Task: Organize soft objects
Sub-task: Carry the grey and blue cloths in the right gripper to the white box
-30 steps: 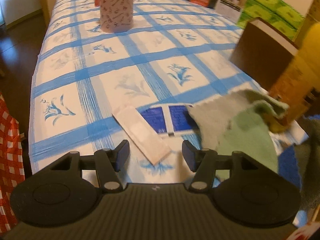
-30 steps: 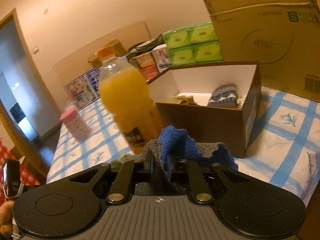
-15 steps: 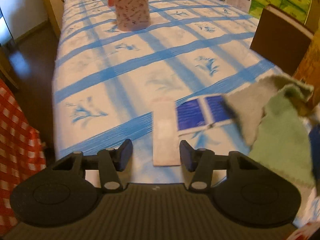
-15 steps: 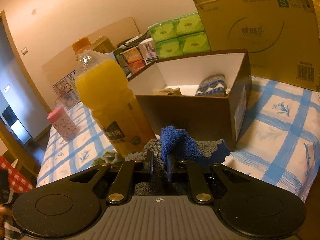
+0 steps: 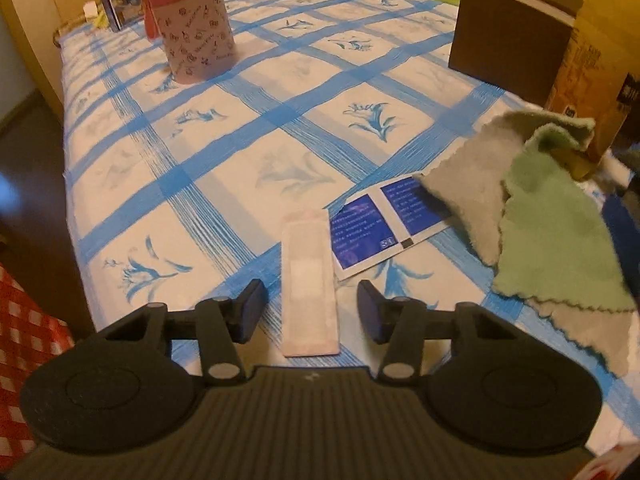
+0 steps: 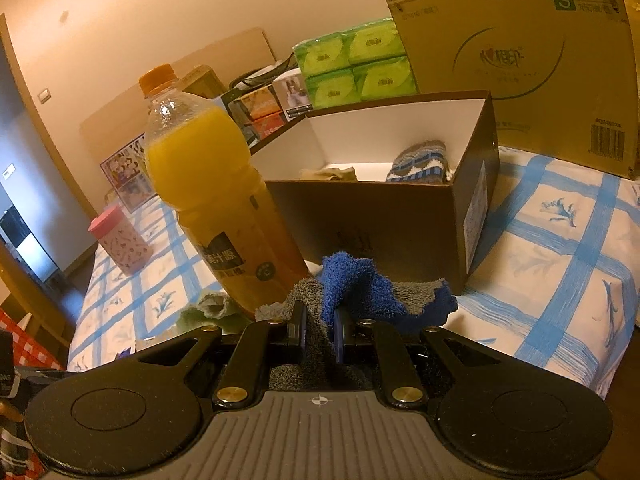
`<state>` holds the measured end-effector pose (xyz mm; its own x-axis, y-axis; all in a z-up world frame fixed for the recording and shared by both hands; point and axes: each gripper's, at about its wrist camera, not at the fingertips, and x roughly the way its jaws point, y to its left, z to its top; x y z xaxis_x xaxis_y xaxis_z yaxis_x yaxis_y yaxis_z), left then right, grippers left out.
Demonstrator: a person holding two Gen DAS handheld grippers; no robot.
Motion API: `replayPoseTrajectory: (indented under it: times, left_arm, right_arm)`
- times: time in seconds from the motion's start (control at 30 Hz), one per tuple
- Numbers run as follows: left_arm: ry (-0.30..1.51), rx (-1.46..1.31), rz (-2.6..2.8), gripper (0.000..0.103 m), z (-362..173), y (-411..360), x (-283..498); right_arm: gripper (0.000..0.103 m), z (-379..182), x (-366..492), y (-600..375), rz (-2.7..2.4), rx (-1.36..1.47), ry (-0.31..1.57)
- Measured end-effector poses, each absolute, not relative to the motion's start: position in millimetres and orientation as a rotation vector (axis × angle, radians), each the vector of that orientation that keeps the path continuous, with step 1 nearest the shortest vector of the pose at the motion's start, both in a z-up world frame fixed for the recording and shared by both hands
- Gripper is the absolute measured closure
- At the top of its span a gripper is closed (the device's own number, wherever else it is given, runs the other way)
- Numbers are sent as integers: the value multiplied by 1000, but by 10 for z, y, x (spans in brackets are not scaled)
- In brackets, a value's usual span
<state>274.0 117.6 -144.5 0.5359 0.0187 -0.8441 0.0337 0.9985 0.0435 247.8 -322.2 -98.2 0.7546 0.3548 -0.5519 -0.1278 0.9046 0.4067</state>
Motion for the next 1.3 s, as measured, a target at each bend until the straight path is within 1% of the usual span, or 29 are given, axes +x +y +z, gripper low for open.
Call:
replayPoseTrajectory:
  times: [0.03,0.07,0.1,0.13,0.37,0.77,1.3]
  left_arm:
    - [1005,45,-21,64,-1441,1185,2731]
    - [1004,45,-27,69,-1437,1182,2723]
    - [1003,51,-33,76,-1432,1172,2717]
    - [1003,52,-37,77,-1424,1163,2710]
    - [977,38,-43,78,-1268,1160,2613]
    - [835,77,-92,78,-587,1045,2480]
    - [744,110,-166,78,-166,722,2523]
  right_arm:
    - [90,-983,2475,-3226,268,360,668]
    - [90,-981,2474,-3226,269,360,669]
    - [90,-977,2468,-3226,270,360,668]
    - [90,-968,2460,-3225,271,360,666]
    - [90,-769,2358,-3242,295,348,622]
    - [90,-254,2114,-3439,287,313,515]
    - [90,48,2057,-3468,303,277,480]
